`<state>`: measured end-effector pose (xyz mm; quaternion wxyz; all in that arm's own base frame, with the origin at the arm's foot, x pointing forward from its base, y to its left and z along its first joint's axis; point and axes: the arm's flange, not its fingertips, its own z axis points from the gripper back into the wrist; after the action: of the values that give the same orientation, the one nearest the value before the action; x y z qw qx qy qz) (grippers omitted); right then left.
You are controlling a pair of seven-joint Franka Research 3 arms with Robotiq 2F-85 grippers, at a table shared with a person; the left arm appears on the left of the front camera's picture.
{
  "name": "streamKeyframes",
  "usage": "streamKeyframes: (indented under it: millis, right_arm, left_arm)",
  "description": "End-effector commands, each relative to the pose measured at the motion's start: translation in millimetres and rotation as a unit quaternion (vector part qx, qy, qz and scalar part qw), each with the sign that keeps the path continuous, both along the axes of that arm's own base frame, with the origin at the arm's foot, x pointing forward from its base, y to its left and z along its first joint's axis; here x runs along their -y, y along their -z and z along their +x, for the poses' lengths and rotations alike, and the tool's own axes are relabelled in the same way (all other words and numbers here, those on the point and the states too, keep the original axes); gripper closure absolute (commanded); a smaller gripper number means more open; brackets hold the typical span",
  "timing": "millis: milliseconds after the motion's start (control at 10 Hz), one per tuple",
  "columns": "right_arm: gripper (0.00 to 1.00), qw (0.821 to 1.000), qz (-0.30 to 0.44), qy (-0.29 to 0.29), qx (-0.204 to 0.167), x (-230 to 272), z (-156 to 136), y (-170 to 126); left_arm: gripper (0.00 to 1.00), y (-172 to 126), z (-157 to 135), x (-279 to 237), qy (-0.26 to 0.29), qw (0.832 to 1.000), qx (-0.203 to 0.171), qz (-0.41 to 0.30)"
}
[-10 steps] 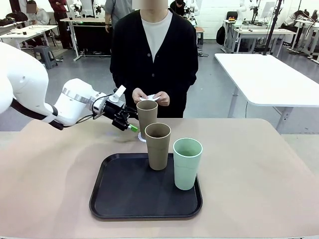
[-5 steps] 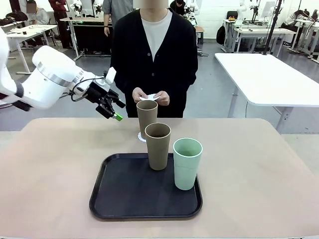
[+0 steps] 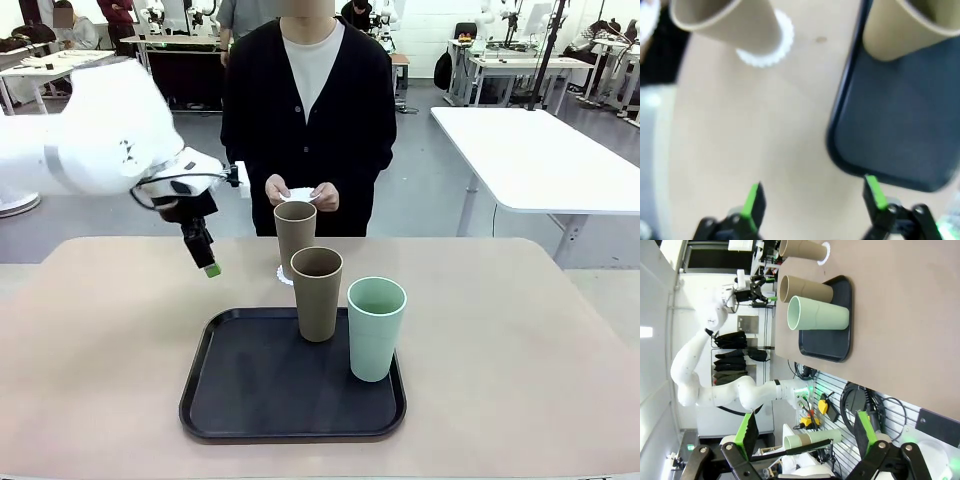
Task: Place coasters on the table and set cups on them.
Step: Pick up one Reusable plastic cup and place it on a coaster set by the human, then take one Reusable plastic cup from the Flat Tray and place it on a coaster set by the human.
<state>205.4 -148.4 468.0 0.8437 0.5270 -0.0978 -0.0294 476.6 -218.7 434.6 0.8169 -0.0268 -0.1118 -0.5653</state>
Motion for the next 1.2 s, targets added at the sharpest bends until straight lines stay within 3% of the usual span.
streamKeyframes:
  millis: [0,200,400,500,600,1100]
  right_arm:
    - [0.0,1.0,0.006,-0.003,0.008,1,0,-1]
    - [0.0,1.0,0.006,-0.003,0.008,1,0,-1]
    - [0.0,1.0,0.006,-0.003,0.008,1,0,-1]
    - [0.0,1.0,0.006,-0.003,0.008,1,0,-1]
    - [0.0,1.0,0.006,-0.003,0.008,1,0,-1]
    - [0.0,1.0,0.006,-0.003,0.008,1,0,-1]
  left_arm:
    - [0.0,-41,14,37,-0.022,0.998,-0.051,0.002]
    - [0.0,-45,18,40,-0.031,0.998,-0.059,0.0]
    - [0.0,-47,24,42,-0.06,0.997,-0.047,-0.012]
    - [0.0,-49,27,40,-0.057,0.998,-0.022,-0.028]
    - [0.0,-50,19,41,-0.038,0.998,-0.051,0.003]
    - [0.0,-50,19,41,-0.038,0.998,-0.051,0.003]
